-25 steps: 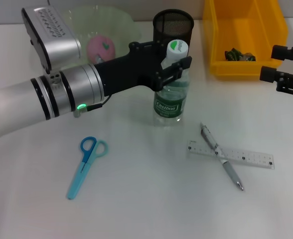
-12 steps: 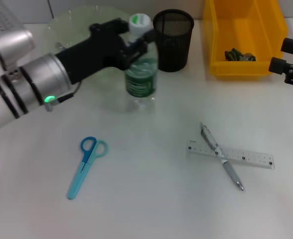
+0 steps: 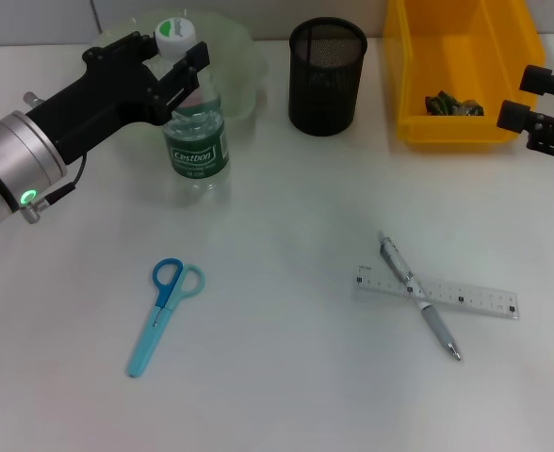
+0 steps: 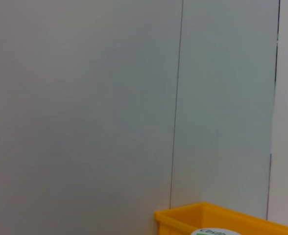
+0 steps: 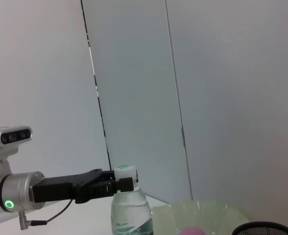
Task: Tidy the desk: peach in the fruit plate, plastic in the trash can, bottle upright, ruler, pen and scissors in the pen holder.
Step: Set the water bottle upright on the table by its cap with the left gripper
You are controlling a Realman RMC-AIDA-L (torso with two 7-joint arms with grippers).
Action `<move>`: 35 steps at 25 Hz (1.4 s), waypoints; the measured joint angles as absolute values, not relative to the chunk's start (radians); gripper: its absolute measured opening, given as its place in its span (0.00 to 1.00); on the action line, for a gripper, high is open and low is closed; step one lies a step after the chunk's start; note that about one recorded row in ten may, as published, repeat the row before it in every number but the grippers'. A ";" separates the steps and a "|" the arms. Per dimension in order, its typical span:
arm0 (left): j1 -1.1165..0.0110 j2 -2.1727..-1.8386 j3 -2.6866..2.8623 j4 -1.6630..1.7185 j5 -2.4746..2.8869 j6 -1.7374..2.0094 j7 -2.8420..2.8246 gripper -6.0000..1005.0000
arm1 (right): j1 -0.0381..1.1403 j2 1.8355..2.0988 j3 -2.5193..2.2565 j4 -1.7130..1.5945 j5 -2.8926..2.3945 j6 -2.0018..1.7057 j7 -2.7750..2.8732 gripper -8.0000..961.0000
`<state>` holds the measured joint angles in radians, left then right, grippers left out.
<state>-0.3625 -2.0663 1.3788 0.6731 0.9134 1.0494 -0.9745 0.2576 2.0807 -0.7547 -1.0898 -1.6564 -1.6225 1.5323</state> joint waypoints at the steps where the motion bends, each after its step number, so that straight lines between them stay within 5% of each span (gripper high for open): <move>1: -0.362 -2.066 1.379 0.673 0.914 1.048 -0.973 0.44 | 0.258 2.081 -0.755 -1.090 -1.656 -1.623 1.532 0.65; 35: -0.366 -2.069 1.390 0.620 0.914 1.087 -0.909 0.44 | 0.266 2.080 -0.755 -1.078 -1.657 -1.625 1.532 0.65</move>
<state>-0.3660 -2.0691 1.3898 0.6197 0.9138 1.0869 -0.9085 0.2658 2.0800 -0.7547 -1.0783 -1.6567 -1.6248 1.5324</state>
